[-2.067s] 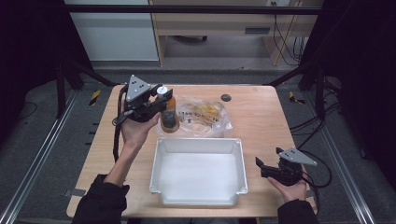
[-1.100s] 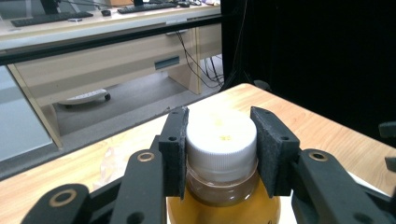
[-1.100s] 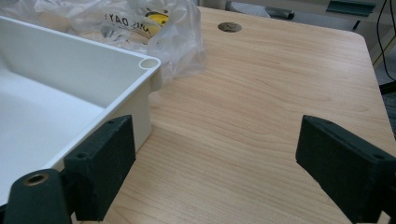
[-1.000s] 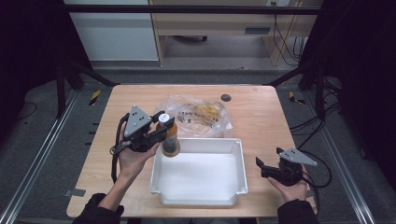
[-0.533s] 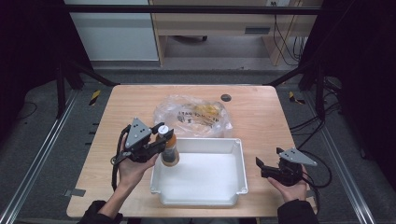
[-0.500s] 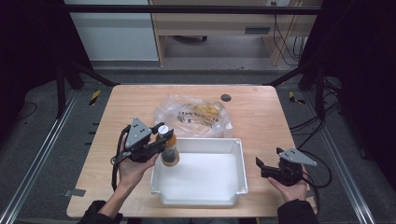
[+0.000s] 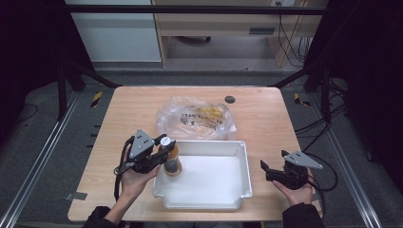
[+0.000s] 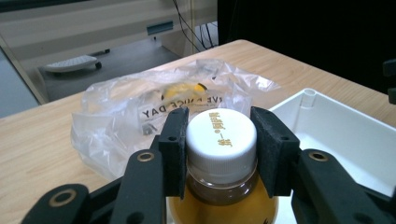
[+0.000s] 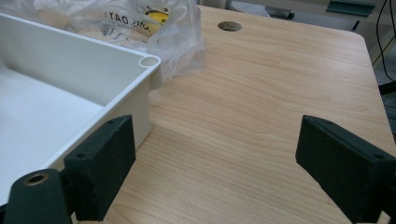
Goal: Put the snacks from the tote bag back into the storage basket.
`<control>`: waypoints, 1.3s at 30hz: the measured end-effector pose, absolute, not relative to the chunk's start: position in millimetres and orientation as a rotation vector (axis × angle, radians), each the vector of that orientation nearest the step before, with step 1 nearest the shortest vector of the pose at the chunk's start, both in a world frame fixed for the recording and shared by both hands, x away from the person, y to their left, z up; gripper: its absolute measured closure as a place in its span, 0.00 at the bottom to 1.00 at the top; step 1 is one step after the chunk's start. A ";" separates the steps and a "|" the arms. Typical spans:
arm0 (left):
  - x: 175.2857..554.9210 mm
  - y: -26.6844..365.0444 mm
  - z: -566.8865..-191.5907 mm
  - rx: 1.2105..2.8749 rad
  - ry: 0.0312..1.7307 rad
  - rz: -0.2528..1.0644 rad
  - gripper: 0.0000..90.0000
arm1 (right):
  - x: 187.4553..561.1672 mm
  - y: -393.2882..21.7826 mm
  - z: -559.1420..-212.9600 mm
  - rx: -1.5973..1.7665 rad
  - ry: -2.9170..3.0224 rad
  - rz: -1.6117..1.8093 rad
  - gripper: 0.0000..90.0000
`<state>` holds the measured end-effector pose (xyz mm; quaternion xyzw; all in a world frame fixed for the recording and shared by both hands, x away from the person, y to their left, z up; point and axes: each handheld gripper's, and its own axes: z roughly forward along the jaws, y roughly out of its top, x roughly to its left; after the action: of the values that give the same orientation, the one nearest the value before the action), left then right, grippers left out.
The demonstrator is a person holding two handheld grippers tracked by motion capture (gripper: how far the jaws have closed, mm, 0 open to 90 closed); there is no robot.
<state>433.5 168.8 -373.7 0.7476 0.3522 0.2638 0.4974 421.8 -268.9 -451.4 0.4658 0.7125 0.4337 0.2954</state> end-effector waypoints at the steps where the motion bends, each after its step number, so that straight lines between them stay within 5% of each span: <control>1: 433.1 168.7 -375.1 1.812 0.855 0.637 0.65 | 421.8 -268.9 -451.4 1.239 1.895 1.154 0.14; 39: 425.0 171.0 -402.9 1.804 0.879 0.635 0.64 | 421.0 -268.2 -452.6 1.241 1.901 1.135 0.14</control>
<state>425.0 171.0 -402.9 0.7445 0.3627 0.2619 0.4955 421.0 -268.2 -452.6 0.4667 0.7152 0.4271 0.2971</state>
